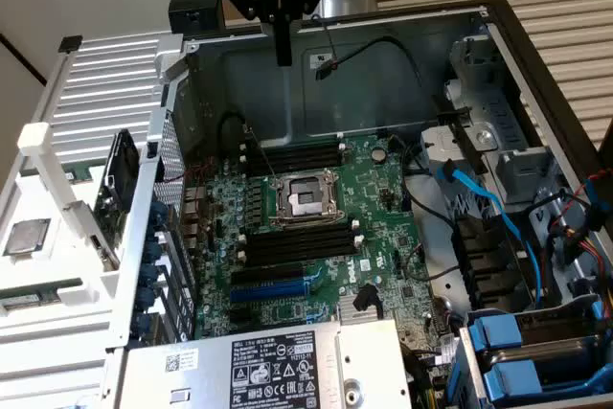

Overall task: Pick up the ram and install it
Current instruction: 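Reach for the ram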

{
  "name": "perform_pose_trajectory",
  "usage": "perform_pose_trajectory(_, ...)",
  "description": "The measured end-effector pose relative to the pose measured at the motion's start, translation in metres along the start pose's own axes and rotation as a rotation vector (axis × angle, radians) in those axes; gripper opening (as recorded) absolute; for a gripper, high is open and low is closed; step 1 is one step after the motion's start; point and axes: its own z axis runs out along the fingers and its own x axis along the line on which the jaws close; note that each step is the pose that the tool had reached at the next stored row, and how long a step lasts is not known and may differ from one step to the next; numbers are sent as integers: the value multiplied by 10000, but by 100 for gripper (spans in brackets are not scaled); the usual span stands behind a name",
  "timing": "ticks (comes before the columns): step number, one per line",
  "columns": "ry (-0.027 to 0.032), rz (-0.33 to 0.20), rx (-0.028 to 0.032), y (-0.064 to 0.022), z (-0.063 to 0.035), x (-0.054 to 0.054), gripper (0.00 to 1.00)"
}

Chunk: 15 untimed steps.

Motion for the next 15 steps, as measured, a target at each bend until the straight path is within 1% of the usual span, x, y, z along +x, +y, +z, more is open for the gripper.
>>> perform_pose_trajectory(15,0,0,0,0,0,0,11)
